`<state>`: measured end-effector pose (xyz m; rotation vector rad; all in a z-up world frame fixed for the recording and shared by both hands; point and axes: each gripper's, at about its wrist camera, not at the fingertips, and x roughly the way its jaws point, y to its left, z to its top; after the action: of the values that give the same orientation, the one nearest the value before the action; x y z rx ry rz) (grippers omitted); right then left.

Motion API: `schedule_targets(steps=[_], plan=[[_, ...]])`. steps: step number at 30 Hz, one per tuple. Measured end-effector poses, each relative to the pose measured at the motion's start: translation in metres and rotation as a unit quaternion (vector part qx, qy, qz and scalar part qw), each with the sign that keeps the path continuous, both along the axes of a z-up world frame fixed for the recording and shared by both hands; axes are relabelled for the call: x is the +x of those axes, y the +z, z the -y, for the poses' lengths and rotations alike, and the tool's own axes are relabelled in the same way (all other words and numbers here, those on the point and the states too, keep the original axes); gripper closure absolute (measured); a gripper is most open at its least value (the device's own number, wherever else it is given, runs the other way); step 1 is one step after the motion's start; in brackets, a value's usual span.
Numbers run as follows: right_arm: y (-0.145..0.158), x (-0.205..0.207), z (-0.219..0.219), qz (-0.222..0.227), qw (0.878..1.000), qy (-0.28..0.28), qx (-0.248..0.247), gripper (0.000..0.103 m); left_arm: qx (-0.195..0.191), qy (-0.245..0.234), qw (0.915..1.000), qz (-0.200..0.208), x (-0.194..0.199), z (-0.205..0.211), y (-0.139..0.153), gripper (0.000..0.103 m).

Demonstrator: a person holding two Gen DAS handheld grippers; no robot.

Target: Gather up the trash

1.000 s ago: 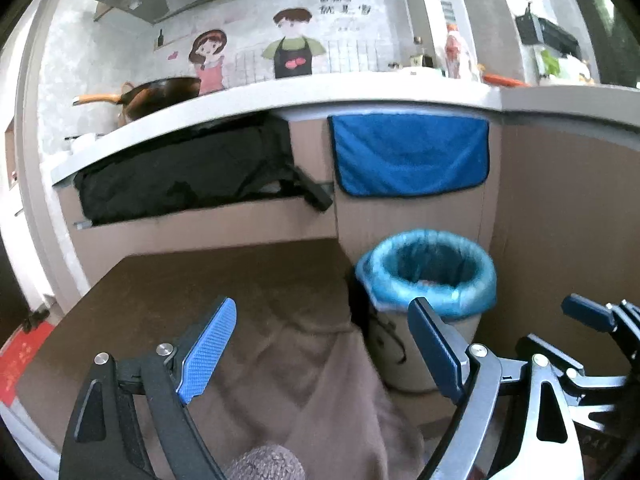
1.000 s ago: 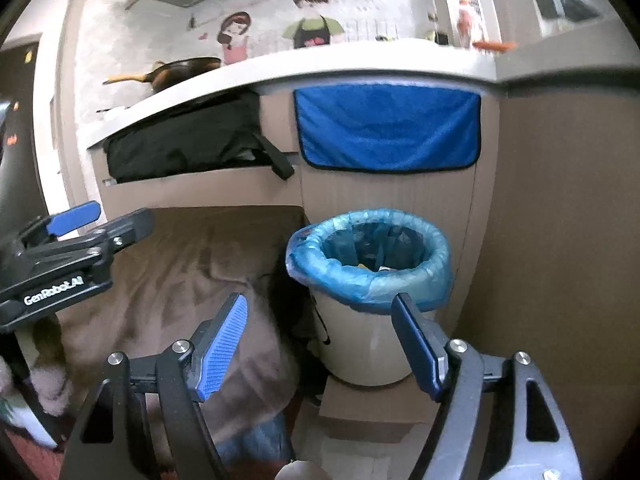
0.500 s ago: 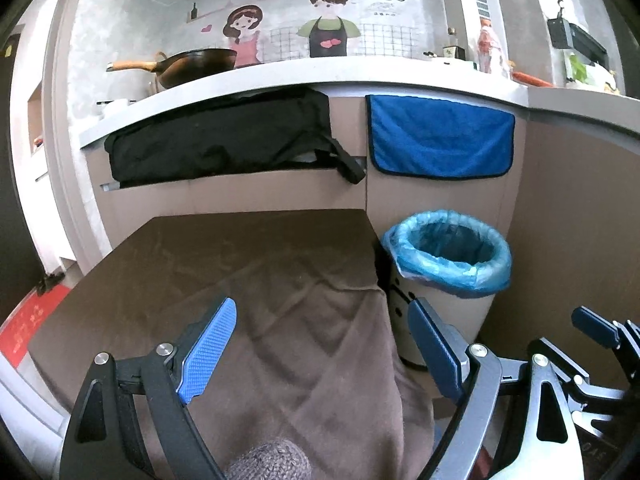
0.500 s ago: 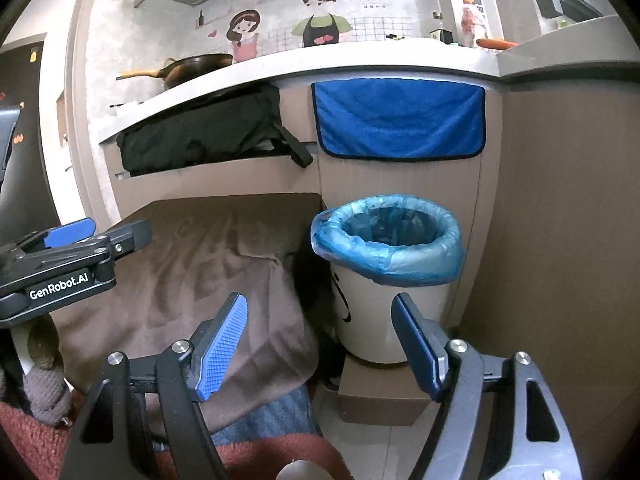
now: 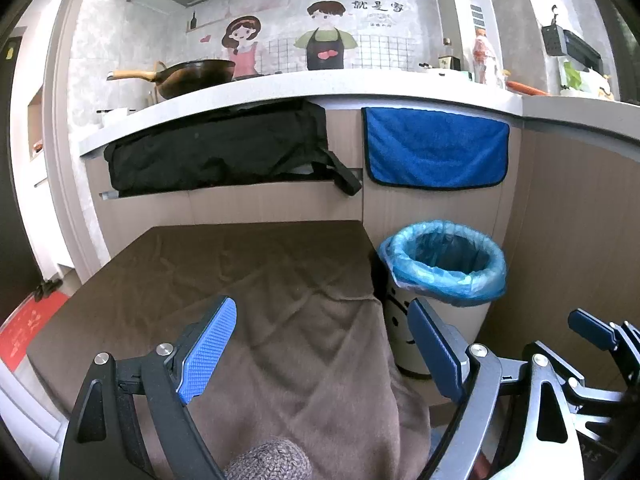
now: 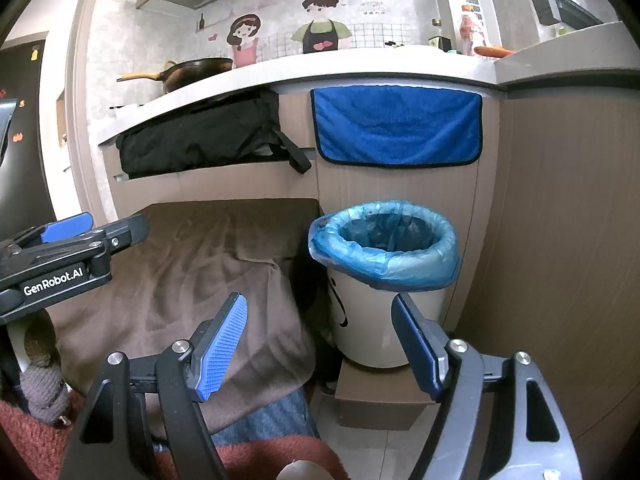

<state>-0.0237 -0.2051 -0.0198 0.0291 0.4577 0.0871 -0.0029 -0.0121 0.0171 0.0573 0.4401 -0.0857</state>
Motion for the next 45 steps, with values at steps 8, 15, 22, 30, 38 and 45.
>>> schedule_targets(steps=[8,15,22,30,38,45], plan=[[0.0018,-0.0023,0.0001,0.008,1.0,0.0,-0.005,0.031,0.001,0.0,0.9999,0.01,-0.0037,0.0019,0.0032,0.015],[0.0017,-0.0009,0.0016,0.007,1.0,0.002,-0.004,0.031,0.0,0.0,0.9999,0.011,-0.004,0.0023,0.0034,0.015],[0.0015,-0.0003,0.0023,0.007,1.0,0.002,-0.004,0.031,0.0,0.001,0.9999,0.011,-0.0039,0.0027,0.0035,0.015],[0.0017,-0.0014,0.0019,0.007,1.0,0.002,-0.003,0.031,0.0,0.0,0.9999,0.011,-0.0037,0.0035,0.0035,0.015],[0.0017,-0.0012,0.0019,0.006,1.0,0.001,-0.003,0.031,0.0,0.001,1.0,0.01,-0.0034,0.0044,0.0033,0.015],[0.003,-0.0067,-0.0004,0.009,1.0,-0.006,-0.004,0.031,-0.001,0.001,0.9999,0.01,-0.0034,0.0042,0.0036,0.015]])
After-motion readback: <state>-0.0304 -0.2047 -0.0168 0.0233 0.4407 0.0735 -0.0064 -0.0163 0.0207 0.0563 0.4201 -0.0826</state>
